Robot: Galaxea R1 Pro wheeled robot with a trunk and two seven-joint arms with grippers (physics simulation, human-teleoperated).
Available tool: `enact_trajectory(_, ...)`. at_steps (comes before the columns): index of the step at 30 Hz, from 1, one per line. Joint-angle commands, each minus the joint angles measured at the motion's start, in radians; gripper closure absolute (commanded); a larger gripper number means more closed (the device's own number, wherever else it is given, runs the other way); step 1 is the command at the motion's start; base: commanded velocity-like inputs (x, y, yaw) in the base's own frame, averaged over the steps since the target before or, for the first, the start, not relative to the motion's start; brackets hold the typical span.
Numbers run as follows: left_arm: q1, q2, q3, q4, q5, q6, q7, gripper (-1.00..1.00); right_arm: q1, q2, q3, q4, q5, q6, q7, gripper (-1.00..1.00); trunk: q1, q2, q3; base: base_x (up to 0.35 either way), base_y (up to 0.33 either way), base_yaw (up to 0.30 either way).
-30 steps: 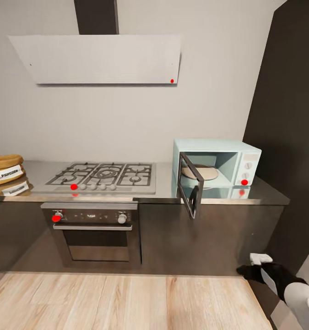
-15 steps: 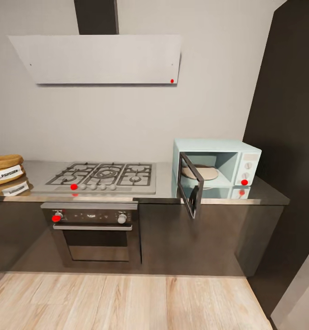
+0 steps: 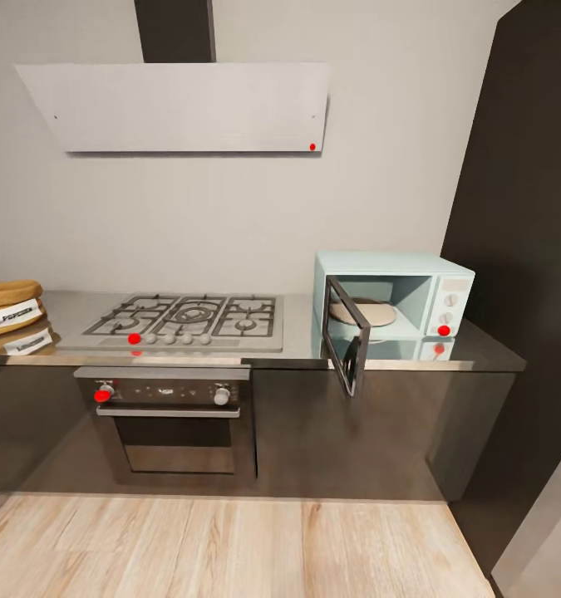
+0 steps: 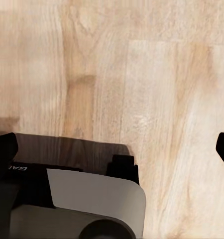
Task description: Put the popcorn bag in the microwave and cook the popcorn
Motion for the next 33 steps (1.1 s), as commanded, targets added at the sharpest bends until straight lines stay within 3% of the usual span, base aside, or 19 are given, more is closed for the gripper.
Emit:
enact_trajectory(1,0.000,0.000,0.001,0.000,0.014,-0.006,0.000,-1.00,0.003,0.001,-0.008,0.001,0.009,0.002,0.003,-1.00,0.000,0.000,-0.001,0.000,0.000,0.000)
enact_trajectory(12,0.000,0.005,-0.001,0.000,0.065,-0.007,0.000,-1.00,0.066,0.014,-0.008,0.002,0.009,0.000,-0.001,-1.00,0.000,0.000,-0.001,0.000,0.000,0.088)
enact_trajectory(13,0.000,0.004,-0.002,0.000,0.067,-0.007,0.000,-1.00,0.098,0.014,-0.007,0.002,0.009,0.000,-0.001,-1.00,0.000,0.000,-0.001,0.000,0.000,0.262)
enact_trajectory(33,0.000,0.004,0.001,0.000,0.069,-0.008,0.000,-1.00,0.098,0.015,-0.007,0.001,0.009,-0.011,-0.007,-1.00,0.000,0.000,-0.001,0.000,0.000,0.269)
